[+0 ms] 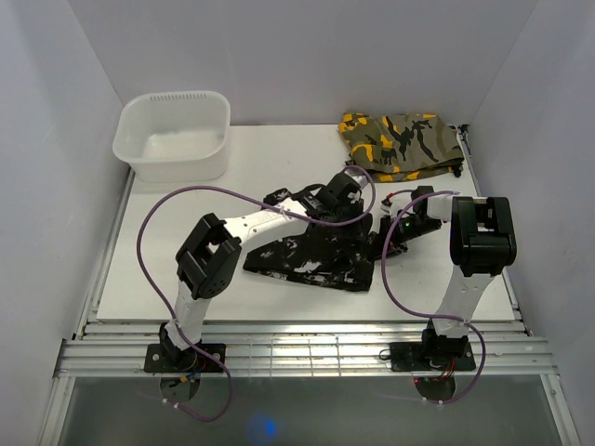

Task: Fold and stack the trousers
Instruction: Fold the trousers

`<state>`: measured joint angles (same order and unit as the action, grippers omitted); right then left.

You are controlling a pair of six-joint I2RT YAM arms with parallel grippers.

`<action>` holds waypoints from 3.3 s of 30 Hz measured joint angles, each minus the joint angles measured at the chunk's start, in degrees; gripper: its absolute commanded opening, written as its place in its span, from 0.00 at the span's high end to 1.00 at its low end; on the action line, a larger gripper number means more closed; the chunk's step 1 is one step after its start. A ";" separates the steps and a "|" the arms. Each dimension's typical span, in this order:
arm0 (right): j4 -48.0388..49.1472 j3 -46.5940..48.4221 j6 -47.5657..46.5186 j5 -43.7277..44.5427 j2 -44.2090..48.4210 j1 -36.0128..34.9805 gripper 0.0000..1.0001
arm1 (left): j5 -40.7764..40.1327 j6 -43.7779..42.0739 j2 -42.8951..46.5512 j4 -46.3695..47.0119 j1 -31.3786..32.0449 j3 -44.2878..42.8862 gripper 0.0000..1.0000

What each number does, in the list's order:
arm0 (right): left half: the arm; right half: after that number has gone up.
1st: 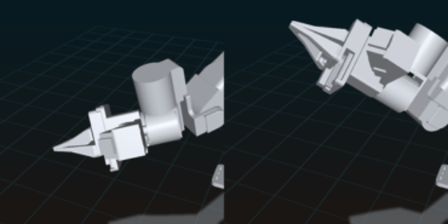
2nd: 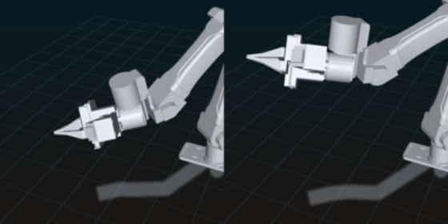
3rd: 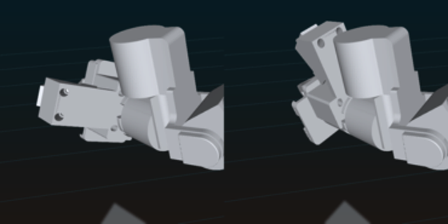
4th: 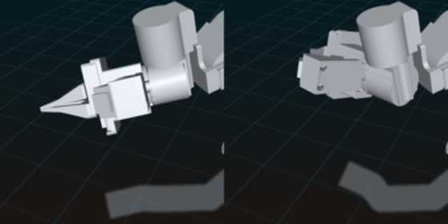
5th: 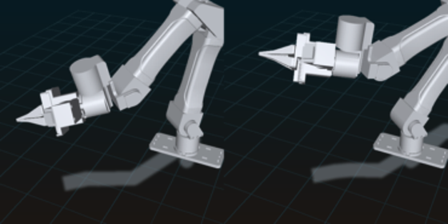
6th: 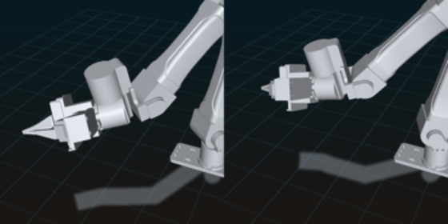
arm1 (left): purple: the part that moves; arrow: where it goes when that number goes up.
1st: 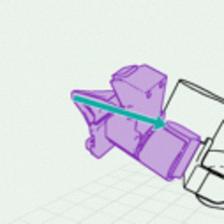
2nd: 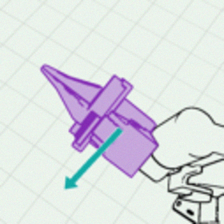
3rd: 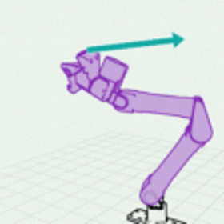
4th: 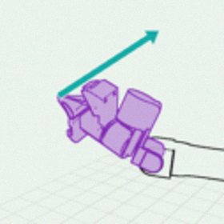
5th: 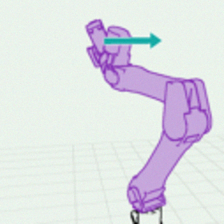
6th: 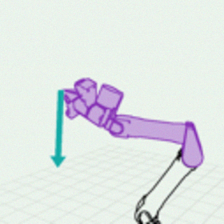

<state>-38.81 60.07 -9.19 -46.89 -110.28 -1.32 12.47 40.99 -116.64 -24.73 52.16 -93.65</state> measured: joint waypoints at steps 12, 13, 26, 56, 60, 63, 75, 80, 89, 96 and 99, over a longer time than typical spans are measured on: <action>0.31 -0.22 0.07 -0.17 0.00 -0.20 0.92 | -0.04 1.95 -3.61 0.22 2.12 -5.20 1.00; 0.35 -0.33 0.11 -0.33 0.00 -0.20 0.92 | -0.04 2.14 -4.13 0.39 2.36 -5.57 1.00; -0.55 -0.22 -0.79 0.02 -0.04 -0.46 0.92 | 1.53 3.32 -4.94 2.97 2.54 -3.80 0.37; -23.15 13.70 -21.90 -14.40 2.10 -8.79 0.02 | 57.20 -10.08 19.30 23.67 -38.21 43.08 0.36; -20.28 2.27 -21.16 -19.50 -5.20 -9.16 0.04 | 56.81 -10.16 12.76 25.22 -42.14 45.79 0.37; -19.10 0.76 -20.48 -23.63 -6.78 -6.51 0.06 | 55.93 -11.06 7.50 25.03 -44.22 46.14 0.38; -22.38 17.88 -22.08 -10.34 -4.44 -2.51 0.33 | 57.59 -23.02 17.90 13.84 -44.24 43.32 0.45; -20.65 26.75 -21.14 -11.34 -2.34 -1.66 0.39 | 56.96 -19.41 24.55 22.51 -42.12 37.03 0.44; -7.08 22.27 -11.37 -9.79 -11.32 -1.90 0.51 | 49.40 -5.66 4.07 41.77 -39.10 31.19 0.46; -5.97 25.86 -8.31 -8.02 -14.05 -2.23 0.48 | 48.24 0.17 -6.51 46.12 -41.62 29.20 0.41; -5.81 28.24 -7.93 -5.62 -13.40 -2.45 0.28 | 47.45 -2.69 -5.79 44.24 -41.70 27.04 0.35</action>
<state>-44.62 88.31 -17.12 -52.51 -123.68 -3.77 59.92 38.30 -122.43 19.51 10.46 -66.61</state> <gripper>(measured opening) 0.592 0.611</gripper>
